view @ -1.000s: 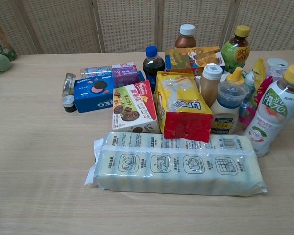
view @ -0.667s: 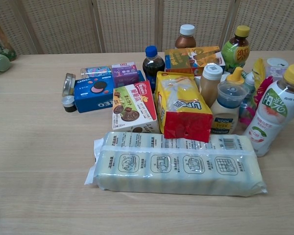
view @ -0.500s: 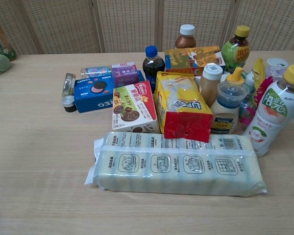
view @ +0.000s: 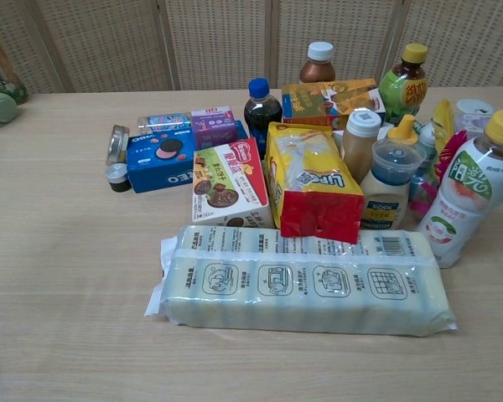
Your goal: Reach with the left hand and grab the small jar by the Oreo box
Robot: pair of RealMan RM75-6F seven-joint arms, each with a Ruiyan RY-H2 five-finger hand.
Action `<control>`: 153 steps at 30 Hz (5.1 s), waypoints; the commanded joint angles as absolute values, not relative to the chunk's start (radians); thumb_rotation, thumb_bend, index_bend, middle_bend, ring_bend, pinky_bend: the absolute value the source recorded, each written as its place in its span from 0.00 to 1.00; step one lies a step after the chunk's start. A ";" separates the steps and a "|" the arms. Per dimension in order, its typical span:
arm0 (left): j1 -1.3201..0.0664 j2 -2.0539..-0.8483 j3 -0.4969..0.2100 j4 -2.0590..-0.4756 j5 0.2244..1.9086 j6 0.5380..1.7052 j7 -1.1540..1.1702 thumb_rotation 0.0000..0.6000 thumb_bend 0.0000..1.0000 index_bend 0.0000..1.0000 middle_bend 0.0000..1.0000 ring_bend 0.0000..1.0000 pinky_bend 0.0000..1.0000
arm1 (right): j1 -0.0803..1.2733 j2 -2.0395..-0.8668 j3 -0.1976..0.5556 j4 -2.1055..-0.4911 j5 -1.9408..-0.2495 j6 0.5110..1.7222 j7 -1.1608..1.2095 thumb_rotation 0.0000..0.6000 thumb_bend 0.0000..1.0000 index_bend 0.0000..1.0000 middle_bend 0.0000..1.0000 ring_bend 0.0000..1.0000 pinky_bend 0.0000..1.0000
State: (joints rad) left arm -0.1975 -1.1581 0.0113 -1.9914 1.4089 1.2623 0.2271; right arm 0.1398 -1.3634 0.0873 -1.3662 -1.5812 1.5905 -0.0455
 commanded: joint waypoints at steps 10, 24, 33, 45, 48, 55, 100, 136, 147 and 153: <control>-0.223 -1.157 0.031 -1.981 1.393 1.201 0.199 1.00 0.00 0.00 0.00 0.00 0.00 | 0.145 -1.361 0.092 -1.376 -1.578 1.579 -0.061 0.56 0.15 0.00 0.00 0.00 0.00; -0.330 -1.181 0.046 -1.985 1.387 1.028 0.219 1.00 0.00 0.00 0.00 0.00 0.00 | 0.128 -1.345 0.092 -1.394 -1.574 1.596 -0.073 0.57 0.15 0.00 0.00 0.00 0.00; -0.376 -1.214 0.001 -1.962 1.325 1.013 0.249 1.00 0.00 0.00 0.00 0.00 0.00 | 0.124 -1.339 0.094 -1.400 -1.570 1.595 -0.076 0.57 0.15 0.00 0.00 0.00 0.00; -0.440 -1.242 -0.089 -1.846 1.179 1.001 0.238 1.00 0.00 0.00 0.00 0.00 0.00 | 0.129 -1.341 0.098 -1.401 -1.568 1.585 -0.081 0.56 0.15 0.00 0.00 0.00 0.00; -0.465 -1.248 -0.119 -1.798 1.121 0.979 0.222 1.00 0.00 0.00 0.00 0.00 0.00 | 0.130 -1.341 0.099 -1.401 -1.566 1.582 -0.081 0.57 0.15 0.00 0.00 0.00 0.00; -0.552 -1.263 -0.184 -1.654 0.975 0.885 0.215 1.00 0.00 0.00 0.00 0.00 0.00 | 0.130 -1.339 0.102 -1.401 -1.558 1.577 -0.084 0.57 0.15 0.00 0.00 0.00 0.00; -0.944 -1.773 -0.260 -0.685 0.585 0.443 0.086 1.00 0.15 0.10 0.08 0.47 0.06 | 0.074 -1.291 0.117 -1.471 -1.471 1.586 -0.157 0.57 0.15 0.00 0.00 0.00 0.00; -0.778 -1.605 -0.404 -0.947 0.774 0.623 -0.109 1.00 0.16 0.46 0.51 0.88 0.57 | 0.079 -1.296 0.127 -1.478 -1.480 1.577 -0.143 0.57 0.15 0.00 0.00 0.00 0.00; -0.694 -1.378 -0.444 -1.343 0.869 0.785 -0.140 1.00 0.15 0.46 0.50 0.87 0.56 | 0.082 -1.316 0.122 -1.453 -1.490 1.575 -0.109 0.57 0.15 0.00 0.00 0.00 0.00; -0.658 -1.261 -0.490 -1.544 0.881 0.833 -0.184 1.00 0.15 0.46 0.50 0.87 0.56 | 0.077 -1.332 0.114 -1.424 -1.506 1.588 -0.069 0.57 0.15 0.00 0.00 0.00 0.00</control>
State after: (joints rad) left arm -0.6842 -1.3272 -0.4605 -1.4572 0.8656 0.7970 -0.1581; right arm 0.0793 -1.3279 0.1168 -1.4307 -1.5019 1.5832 -0.0780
